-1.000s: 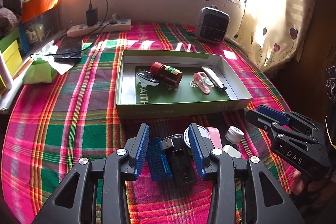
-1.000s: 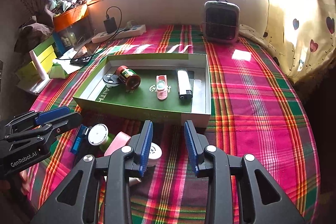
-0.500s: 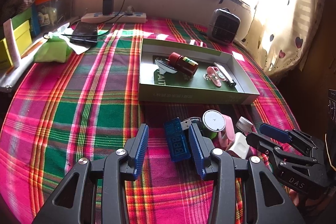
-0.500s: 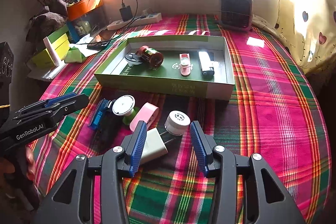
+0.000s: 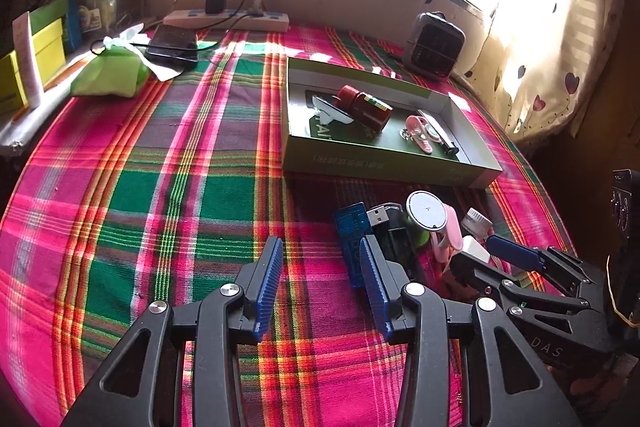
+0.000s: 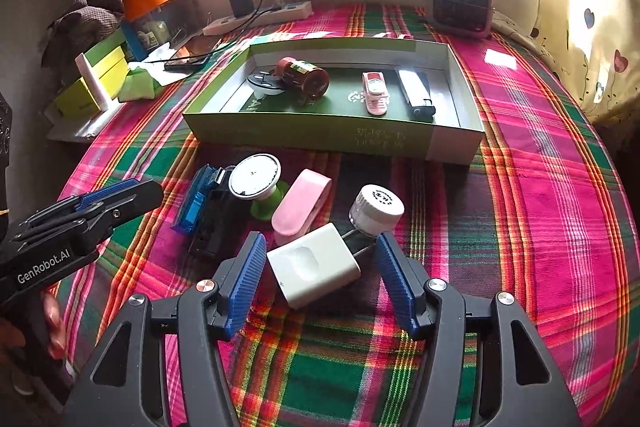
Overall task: Organize rigid objects
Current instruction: 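Move the left tool to the blue USB tester while the right tool approaches the white plug charger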
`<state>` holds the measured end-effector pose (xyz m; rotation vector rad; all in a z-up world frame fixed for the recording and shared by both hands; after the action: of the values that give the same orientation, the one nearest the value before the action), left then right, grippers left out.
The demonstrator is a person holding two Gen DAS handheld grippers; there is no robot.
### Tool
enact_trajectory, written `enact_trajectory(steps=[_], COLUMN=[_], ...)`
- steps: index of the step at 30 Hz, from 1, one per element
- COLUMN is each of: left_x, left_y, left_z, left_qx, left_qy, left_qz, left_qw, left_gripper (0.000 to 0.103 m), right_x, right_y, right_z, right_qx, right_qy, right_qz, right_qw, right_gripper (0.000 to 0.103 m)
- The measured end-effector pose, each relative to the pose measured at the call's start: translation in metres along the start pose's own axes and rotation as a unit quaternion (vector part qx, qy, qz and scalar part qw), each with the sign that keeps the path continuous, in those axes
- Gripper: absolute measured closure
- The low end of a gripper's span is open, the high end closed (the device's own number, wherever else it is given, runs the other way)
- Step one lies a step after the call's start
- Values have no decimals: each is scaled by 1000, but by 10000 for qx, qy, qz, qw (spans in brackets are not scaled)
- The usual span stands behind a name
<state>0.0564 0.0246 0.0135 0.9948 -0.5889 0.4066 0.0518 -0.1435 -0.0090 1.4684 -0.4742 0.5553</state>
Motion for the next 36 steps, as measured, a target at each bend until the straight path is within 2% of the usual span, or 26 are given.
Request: enact_trajectory(steps=[5, 8, 25, 29, 36], left_x=[-1, -1, -2, -1, 0], left_y=[-6, -10, -26, -27, -29], left_z=[3, 5, 9, 9, 7], left_qx=[-178, -266, -274, -220, -37], left_qy=[-48, -70, -177, -180, -158], left_qz=[-98, -154, -401, -397, -422], left_qw=[9998, 9995, 9987, 9988, 9990], left_gripper=[63, 60, 59, 59, 59], right_x=[-2, -5, -24, -25, -21], right_y=[-3, -2, 0, 1, -4], right_z=[3, 9, 58, 69, 64], right_qx=[-104, -232, -1054, -1059, -991], right_qy=[-93, -166, -461, -575, -234], right_qz=[-37, -45, -138, -111, 42], right_qw=[9999, 9996, 9933, 9926, 9948], right_gripper=[37, 37, 37, 37, 37])
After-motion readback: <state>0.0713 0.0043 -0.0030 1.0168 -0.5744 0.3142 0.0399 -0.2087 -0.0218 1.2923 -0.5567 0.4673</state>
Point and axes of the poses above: each gripper's, at about its wrist camera, not at the fingertips, and y roughly against the way its jaws point, z to its right, x to its top, the point moved 1 cm from there along -y, roughly the way its jaws point, and after that the axes turned 14 degrees about -x, right-handed, at the moved point
